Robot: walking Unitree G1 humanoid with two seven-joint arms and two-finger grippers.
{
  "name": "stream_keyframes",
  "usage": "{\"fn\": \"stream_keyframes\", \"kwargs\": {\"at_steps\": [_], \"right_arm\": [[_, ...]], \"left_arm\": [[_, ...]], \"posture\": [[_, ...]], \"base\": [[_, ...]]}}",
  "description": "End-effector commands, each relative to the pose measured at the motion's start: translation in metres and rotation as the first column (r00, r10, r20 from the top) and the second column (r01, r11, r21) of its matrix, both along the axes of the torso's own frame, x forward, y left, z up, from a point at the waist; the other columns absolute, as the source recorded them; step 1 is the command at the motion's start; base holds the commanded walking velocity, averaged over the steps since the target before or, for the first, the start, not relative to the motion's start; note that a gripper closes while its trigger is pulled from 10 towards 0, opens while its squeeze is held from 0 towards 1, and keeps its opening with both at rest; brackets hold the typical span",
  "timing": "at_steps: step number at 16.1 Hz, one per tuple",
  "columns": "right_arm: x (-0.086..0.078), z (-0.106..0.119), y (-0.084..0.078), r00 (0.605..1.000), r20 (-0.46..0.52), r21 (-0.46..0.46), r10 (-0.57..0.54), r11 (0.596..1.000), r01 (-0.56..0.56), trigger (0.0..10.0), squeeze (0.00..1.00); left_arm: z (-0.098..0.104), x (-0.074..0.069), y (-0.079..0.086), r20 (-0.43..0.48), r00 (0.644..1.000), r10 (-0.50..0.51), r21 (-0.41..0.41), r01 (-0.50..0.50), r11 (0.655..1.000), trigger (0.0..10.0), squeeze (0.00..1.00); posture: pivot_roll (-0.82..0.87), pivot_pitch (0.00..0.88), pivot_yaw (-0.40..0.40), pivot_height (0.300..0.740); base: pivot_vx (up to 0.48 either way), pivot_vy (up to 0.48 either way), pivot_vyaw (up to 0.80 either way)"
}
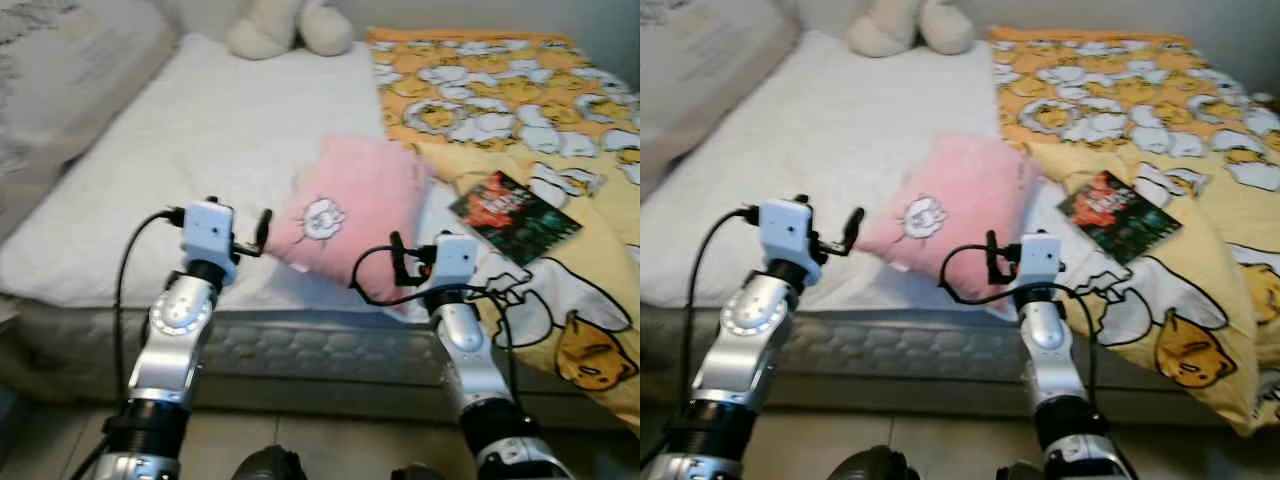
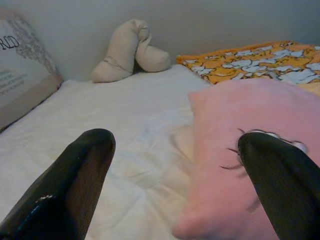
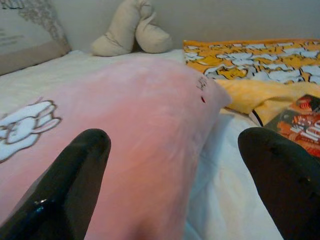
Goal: Clean up the room
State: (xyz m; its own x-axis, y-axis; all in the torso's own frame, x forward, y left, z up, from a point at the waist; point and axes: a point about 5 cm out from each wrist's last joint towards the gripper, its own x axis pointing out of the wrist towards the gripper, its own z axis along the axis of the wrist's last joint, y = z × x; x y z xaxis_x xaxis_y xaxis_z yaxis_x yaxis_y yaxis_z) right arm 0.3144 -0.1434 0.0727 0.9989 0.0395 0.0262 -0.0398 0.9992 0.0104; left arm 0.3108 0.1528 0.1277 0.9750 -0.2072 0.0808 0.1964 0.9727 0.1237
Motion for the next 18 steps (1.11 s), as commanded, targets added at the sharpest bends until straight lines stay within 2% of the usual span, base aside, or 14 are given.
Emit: {"fn": "stream_keyframes", "kwargs": {"at_steps": [1, 3, 6, 7, 8, 10, 11, 13, 14, 16, 18], "right_arm": [[0.001, 0.004, -0.002, 1.000, 0.017, 0.005, -0.015, 1.000, 0.015, 10.0, 0.00], [0.001, 0.004, -0.003, 1.000, 0.016, 0.003, -0.018, 1.000, 0.018, 10.0, 0.00], [0.001, 0.013, -0.011, 0.994, 0.080, -0.012, -0.074, 0.997, 0.075, 10.0, 0.00], [0.001, 0.018, -0.018, 0.987, 0.103, -0.010, -0.121, 0.992, 0.123, 10.0, 0.00], [0.001, 0.026, -0.032, 0.972, 0.123, 0.000, -0.198, 0.980, 0.199, 10.0, 0.00], [0.003, 0.029, -0.053, 0.952, 0.115, 0.006, -0.285, 0.958, 0.286, 10.0, 0.00], [0.003, 0.029, -0.057, 0.947, 0.107, 0.013, -0.302, 0.953, 0.302, 10.0, 0.00], [0.005, 0.039, -0.075, 0.916, 0.130, 0.026, -0.380, 0.924, 0.380, 10.0, 0.00], [0.005, 0.041, -0.075, 0.915, 0.130, 0.032, -0.381, 0.924, 0.380, 10.0, 0.00], [0.008, 0.043, -0.080, 0.922, 0.098, 0.076, -0.374, 0.927, 0.368, 10.0, 0.00], [0.011, 0.039, -0.083, 0.930, 0.057, 0.111, -0.362, 0.928, 0.355, 10.0, 0.00]], "left_arm": [[0.004, 0.000, -0.001, 0.017, 1.000, -0.015, -0.001, 0.015, 1.000, 10.0, 0.00], [0.006, -0.001, -0.003, 0.026, 0.999, -0.018, -0.014, 0.018, 1.000, 10.0, 0.00], [0.008, -0.003, -0.007, 0.055, 0.998, -0.043, -0.008, 0.044, 0.999, 10.0, 0.00], [0.010, -0.003, -0.009, 0.063, 0.997, -0.055, -0.007, 0.055, 0.998, 10.0, 0.00], [0.013, -0.004, -0.013, 0.074, 0.994, -0.078, 0.002, 0.078, 0.997, 10.0, 0.00], [0.015, -0.003, -0.014, 0.077, 0.993, -0.090, 0.008, 0.089, 0.996, 10.0, 0.00], [0.016, -0.002, -0.014, 0.076, 0.992, -0.097, 0.005, 0.097, 0.995, 10.0, 0.00], [0.025, 0.007, -0.017, 0.075, 0.991, -0.109, 0.066, 0.104, 0.992, 10.0, 0.00], [0.028, 0.010, -0.017, 0.077, 0.991, -0.110, 0.064, 0.106, 0.992, 10.0, 0.00], [0.043, 0.029, -0.010, 0.041, 0.987, -0.158, 0.028, 0.157, 0.987, 10.0, 0.00], [0.045, 0.039, -0.006, -0.012, 0.982, -0.190, 0.013, 0.190, 0.982, 10.0, 0.00]], "posture": [[-0.03, 0.000, 0.050, 0.706], [-0.03, 0.000, 0.050, 0.706], [-0.03, 0.000, 0.049, 0.706], [-0.03, 0.000, 0.046, 0.706], [-0.03, 0.000, 0.046, 0.706], [-0.03, 0.000, 0.049, 0.706], [-0.03, 0.000, 0.050, 0.706], [-0.03, 0.000, 0.055, 0.706], [-0.03, 0.000, 0.057, 0.706], [-0.03, 0.000, 0.057, 0.706], [-0.03, 0.000, 0.060, 0.706]], "base": [[0.454, 0.000, 0.00], [0.463, 0.000, 0.00], [0.472, 0.000, 0.00], [0.480, 0.000, 0.00], [0.480, 0.000, 0.00], [0.480, 0.000, 0.00], [0.480, 0.000, 0.00], [0.240, 0.000, 0.00], [0.000, 0.000, 0.00], [0.000, 0.000, 0.00], [0.000, 0.000, 0.00]]}}
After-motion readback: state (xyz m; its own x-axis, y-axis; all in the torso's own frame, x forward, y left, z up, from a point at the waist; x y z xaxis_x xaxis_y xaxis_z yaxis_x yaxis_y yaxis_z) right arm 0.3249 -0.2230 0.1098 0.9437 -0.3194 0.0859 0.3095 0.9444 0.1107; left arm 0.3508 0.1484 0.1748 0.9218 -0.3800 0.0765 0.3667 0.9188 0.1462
